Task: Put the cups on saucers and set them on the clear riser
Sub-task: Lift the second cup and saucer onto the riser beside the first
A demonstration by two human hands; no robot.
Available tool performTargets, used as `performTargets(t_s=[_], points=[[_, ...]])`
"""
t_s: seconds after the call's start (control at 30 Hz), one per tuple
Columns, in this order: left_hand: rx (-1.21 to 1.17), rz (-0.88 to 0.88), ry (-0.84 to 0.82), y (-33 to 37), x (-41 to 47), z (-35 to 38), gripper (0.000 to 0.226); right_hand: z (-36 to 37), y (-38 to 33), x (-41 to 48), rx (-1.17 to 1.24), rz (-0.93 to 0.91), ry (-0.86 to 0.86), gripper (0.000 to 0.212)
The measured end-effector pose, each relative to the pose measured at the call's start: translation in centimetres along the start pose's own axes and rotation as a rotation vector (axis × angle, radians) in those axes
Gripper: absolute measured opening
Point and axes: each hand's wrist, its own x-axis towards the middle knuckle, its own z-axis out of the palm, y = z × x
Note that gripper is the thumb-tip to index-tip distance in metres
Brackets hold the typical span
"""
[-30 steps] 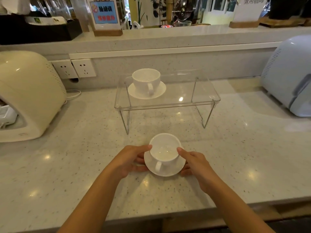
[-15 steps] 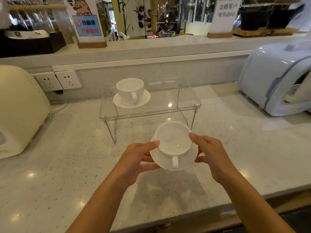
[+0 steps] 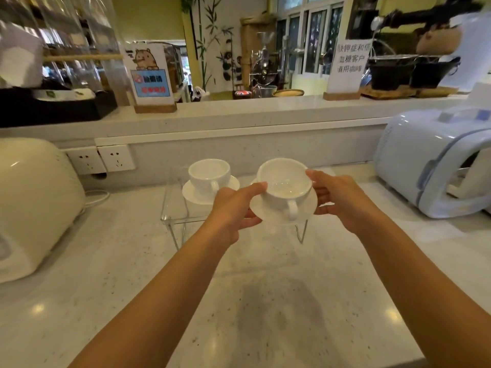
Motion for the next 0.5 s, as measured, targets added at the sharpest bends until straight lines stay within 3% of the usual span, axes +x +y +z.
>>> performTargets(t_s=[0.13,0.37,0.5], points=[[-0.028,-0.039,0.041,0.8,2.6,1.0,0.051,-0.5,-0.8,3.3,0.0,0.063,-0.09,0.04],[0.028,-0.02,0.141,1.9,6.7,2.8,0.023,-0.3,-1.1,8.0,-0.081,0.172,-0.121,0.047],[0.122,-0.051,0.159,2.0,8.0,3.6,0.044,-0.2,-1.2,9.7,-0.133,0.214,-0.126,0.05]])
